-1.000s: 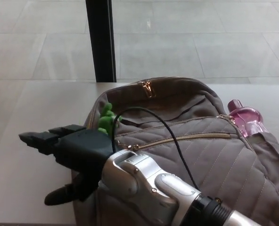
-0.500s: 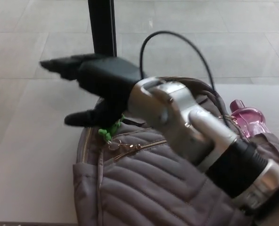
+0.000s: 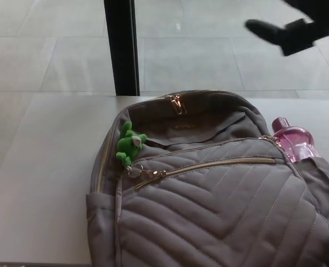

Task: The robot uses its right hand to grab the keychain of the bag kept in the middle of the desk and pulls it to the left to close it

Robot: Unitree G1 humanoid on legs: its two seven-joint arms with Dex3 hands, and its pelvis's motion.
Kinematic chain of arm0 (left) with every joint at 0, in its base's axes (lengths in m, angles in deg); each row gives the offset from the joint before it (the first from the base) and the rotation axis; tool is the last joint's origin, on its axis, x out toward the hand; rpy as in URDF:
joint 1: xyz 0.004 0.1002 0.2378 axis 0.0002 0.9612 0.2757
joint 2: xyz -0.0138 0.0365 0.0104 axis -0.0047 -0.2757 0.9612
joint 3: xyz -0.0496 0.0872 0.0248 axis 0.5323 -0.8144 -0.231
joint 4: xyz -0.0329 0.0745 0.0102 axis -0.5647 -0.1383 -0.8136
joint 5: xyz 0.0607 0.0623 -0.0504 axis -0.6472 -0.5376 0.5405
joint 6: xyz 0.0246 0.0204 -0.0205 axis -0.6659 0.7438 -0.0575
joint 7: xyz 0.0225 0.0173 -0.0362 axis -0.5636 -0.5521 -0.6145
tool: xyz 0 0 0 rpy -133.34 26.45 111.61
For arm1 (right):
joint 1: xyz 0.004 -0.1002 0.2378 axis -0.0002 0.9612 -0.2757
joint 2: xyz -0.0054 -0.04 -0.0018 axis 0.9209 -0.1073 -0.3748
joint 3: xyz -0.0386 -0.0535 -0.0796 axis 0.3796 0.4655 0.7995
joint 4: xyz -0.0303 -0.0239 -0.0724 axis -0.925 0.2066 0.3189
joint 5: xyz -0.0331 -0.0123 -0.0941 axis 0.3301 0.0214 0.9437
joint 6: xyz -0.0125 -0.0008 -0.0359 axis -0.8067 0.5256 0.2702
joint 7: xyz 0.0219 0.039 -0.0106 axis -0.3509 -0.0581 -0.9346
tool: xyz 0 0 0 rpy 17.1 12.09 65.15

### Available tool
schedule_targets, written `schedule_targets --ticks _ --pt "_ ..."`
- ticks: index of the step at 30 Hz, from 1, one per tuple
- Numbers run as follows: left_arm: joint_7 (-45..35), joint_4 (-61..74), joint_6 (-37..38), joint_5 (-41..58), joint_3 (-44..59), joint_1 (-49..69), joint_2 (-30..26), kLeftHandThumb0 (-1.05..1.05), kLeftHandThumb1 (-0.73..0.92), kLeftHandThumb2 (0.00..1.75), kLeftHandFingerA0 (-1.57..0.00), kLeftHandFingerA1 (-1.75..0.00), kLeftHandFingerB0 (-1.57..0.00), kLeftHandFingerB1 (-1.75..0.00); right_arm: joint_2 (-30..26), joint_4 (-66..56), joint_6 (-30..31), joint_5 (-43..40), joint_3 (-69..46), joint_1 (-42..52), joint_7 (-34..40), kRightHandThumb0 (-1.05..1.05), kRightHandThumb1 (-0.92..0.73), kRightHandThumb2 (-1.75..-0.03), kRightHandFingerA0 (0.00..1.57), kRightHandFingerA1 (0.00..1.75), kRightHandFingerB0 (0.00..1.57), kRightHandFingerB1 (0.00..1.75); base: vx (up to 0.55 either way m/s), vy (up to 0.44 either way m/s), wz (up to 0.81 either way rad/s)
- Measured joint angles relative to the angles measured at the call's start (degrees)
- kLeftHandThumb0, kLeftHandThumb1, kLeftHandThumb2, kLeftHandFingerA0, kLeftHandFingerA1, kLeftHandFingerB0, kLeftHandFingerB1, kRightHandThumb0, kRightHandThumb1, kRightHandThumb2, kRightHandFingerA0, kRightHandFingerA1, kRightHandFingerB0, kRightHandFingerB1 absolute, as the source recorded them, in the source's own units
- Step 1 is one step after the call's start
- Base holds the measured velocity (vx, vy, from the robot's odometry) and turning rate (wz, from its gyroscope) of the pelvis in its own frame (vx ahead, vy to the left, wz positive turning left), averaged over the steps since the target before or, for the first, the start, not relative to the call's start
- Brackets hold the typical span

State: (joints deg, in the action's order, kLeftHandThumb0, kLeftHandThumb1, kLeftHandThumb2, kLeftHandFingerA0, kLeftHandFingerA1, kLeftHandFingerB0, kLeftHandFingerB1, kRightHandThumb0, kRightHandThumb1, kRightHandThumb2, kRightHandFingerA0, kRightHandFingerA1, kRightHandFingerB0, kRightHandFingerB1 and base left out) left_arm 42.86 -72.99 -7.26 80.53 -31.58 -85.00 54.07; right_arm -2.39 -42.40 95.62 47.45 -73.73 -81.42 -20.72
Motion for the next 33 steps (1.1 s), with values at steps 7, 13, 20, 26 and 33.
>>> schedule_targets --ticks 7,13,20,26,33 --pt "0.0 0.0 0.0 0.0 0.0 0.1 0.0 -0.86 0.92 0.77 -0.63 -0.55 -0.47 -0.46 -9.3 2.5 -0.5 -1.4 -11.3 12.2 -0.2 -0.70 -0.67 -0.60 0.00 0.91 0.00 0.75 0.00 0.000 0.00" --pt "0.0 0.1 0.0 0.1 0.0 0.1 0.0 -0.90 0.92 0.71 -0.61 -0.55 -0.49 -0.47 -13.2 7.0 -1.4 -3.2 -22.9 28.2 0.3 -0.62 -0.65 -0.64 0.00 0.92 0.00 0.67 0.00 0.000 0.00" --pt "0.0 0.1 0.0 0.1 0.3 0.4 0.0 -0.86 0.92 0.74 -0.62 -0.55 -0.47 -0.45 -13.5 13.6 -2.4 -6.2 -34.7 43.5 1.7 -0.61 -0.70 -0.63 0.52 1.57 0.00 0.65 0.00 0.000 0.00" --pt "0.0 0.1 0.0 0.2 0.5 0.5 -0.1 -0.95 0.76 0.93 -0.61 -0.60 -0.44 -0.51 -12.6 19.0 -3.1 -9.4 -44.2 52.5 3.2 -0.64 -0.67 -0.71 0.13 1.43 0.00 0.61 0.00 0.000 0.00" --pt "0.0 0.1 0.0 0.3 1.1 0.7 -0.3 -0.83 0.92 0.74 -0.64 -0.53 -0.47 -0.44 -9.6 26.2 -3.8 -14.4 -57.0 60.4 5.1 -0.67 -0.64 -0.66 0.21 1.26 0.04 0.87 0.00 0.000 0.00"
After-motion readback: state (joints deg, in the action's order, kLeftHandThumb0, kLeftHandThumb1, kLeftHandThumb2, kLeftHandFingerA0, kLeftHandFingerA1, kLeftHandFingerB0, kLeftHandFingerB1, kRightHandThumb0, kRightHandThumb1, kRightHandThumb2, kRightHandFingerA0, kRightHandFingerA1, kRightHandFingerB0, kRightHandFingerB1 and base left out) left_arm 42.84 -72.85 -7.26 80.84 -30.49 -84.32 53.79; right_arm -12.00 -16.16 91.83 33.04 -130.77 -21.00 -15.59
